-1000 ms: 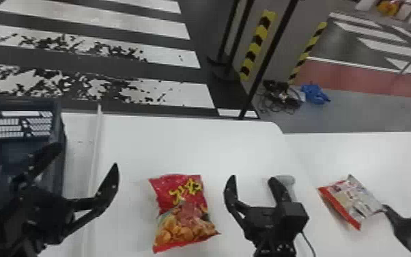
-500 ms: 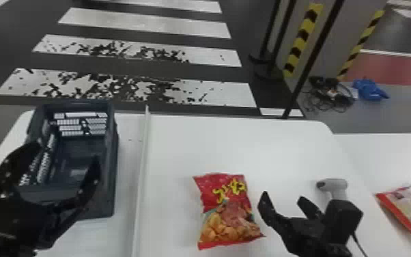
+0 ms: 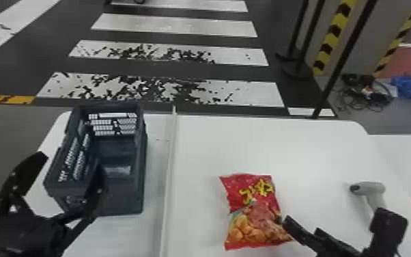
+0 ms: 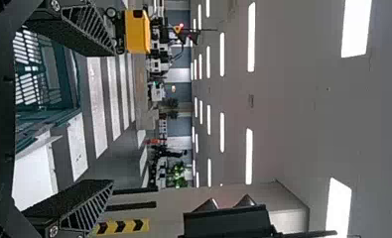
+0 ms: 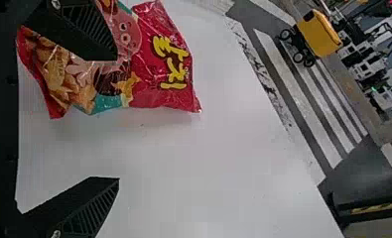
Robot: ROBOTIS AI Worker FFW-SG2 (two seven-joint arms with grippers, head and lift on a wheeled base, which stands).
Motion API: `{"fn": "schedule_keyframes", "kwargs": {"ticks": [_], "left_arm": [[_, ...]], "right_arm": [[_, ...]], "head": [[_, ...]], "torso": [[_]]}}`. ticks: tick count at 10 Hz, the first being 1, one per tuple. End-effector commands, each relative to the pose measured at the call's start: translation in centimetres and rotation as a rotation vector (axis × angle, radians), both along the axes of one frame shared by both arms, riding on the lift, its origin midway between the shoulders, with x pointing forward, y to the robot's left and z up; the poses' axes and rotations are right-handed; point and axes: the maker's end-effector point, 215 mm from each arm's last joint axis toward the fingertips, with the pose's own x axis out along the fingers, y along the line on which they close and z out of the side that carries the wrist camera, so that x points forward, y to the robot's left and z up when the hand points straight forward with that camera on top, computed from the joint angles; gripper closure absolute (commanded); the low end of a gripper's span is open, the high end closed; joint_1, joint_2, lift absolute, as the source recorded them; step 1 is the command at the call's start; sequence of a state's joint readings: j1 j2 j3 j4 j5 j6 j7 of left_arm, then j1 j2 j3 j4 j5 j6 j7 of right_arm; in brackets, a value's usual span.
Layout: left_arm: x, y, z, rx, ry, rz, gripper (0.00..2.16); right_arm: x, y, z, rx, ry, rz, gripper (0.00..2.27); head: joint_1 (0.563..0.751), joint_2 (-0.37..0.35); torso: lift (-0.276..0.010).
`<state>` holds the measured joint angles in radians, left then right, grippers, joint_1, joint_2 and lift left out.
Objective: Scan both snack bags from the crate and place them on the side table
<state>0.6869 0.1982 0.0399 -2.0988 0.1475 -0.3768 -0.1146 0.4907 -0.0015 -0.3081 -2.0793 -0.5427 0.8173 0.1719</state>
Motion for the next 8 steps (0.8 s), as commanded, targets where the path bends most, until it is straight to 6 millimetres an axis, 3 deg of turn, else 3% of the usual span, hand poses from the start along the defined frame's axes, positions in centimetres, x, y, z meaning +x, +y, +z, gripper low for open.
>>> {"fn": "schedule_keyframes", "kwargs": {"ticks": [1, 6, 8], "left_arm": [[-0.1, 0.3, -0.1, -0.006, -0.001, 0.006, 0.08], [0.2, 0.4, -1.0, -0.01, 0.015, 0.008, 0.08], [0.3, 0.4, -1.5, -0.009, 0.026, 0.005, 0.08]], "right_arm": [[-0.2, 0.4, -0.2, 0.046, 0.033, 0.009, 0.05], [-2.3, 4.0, -1.1, 0.214, 0.155, 0.1, 0.05], [-2.0, 4.7, -1.2, 0.25, 0.16, 0.107, 0.05]], "head": [[0.695, -0.037], [0.695, 0.013], [0.695, 0.03]], "torso": [[-0.098], [-0.098], [-0.098]]}}
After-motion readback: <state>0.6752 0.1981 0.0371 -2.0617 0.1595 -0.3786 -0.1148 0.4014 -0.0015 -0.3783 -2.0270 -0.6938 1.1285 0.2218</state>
